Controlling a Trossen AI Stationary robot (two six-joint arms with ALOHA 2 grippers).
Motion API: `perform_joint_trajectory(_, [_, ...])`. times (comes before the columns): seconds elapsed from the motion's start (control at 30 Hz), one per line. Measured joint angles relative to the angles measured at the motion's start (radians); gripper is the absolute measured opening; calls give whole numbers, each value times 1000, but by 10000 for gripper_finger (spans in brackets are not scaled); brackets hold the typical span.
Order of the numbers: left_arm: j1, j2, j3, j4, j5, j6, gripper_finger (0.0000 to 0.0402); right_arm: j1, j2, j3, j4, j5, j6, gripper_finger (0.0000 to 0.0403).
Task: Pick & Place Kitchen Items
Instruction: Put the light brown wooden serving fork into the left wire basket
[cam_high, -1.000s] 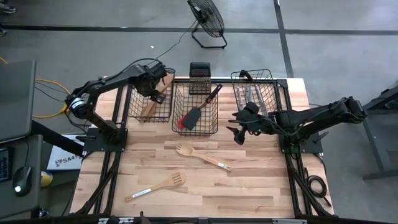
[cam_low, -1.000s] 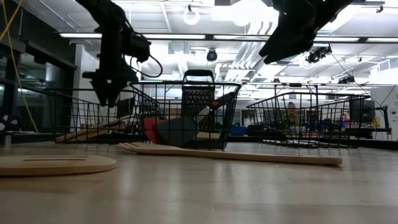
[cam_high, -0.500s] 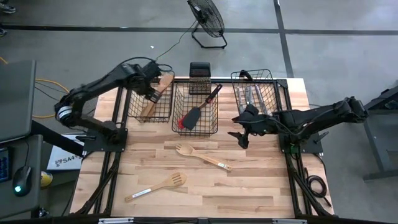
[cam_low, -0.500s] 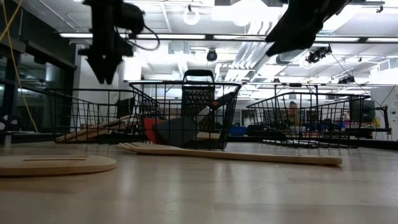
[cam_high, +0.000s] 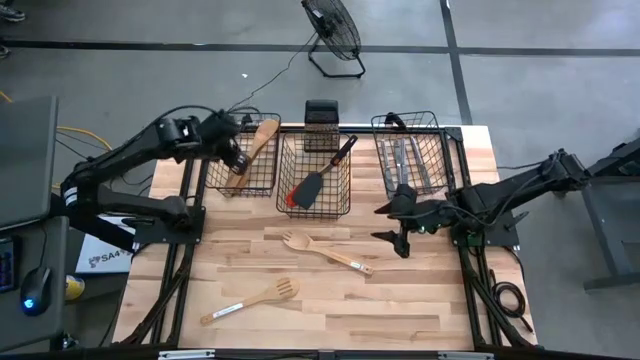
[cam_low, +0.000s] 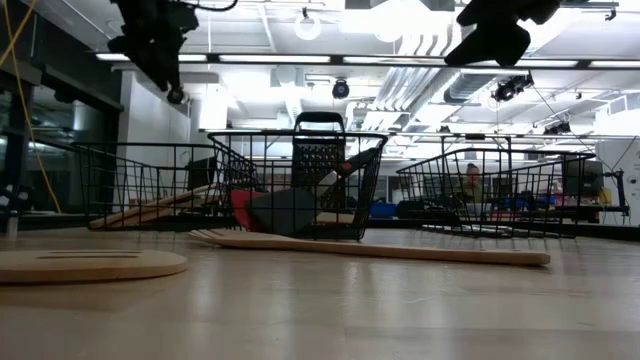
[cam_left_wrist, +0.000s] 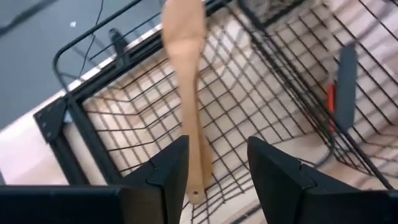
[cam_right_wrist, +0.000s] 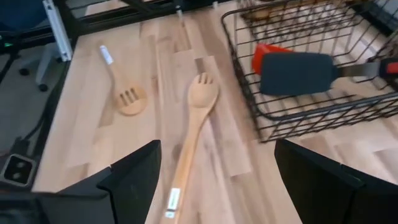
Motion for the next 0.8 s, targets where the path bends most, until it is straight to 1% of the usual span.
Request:
perform_joint_trajectory(0.1, [-89,0,-1,1,-45,-26,159,33,15,0,0,2,24,307])
perform_joint_trajectory(0.2, [-168,6,-1,37,-80,-34,159,54,61,0,23,2,39,307])
perform_joint_trajectory(0.33, [-253,6,-1,90,-86,-39,159,75,148,0,86,1,41,307])
perform_joint_trajectory(0.43, [-309,7,-1,92,-88,-55,159,85,221,0,127,-12,54,307])
perform_joint_trajectory(0.57, [-375,6,-1,91,-93,-60,159,87,314,0,172,-66,133,307])
perform_joint_trajectory(0.67, [-418,10,-1,97,-93,-77,159,78,384,9,167,-124,197,307])
perform_joint_trajectory(0.8, [-459,15,-2,101,-95,-106,159,73,463,66,135,-178,200,307])
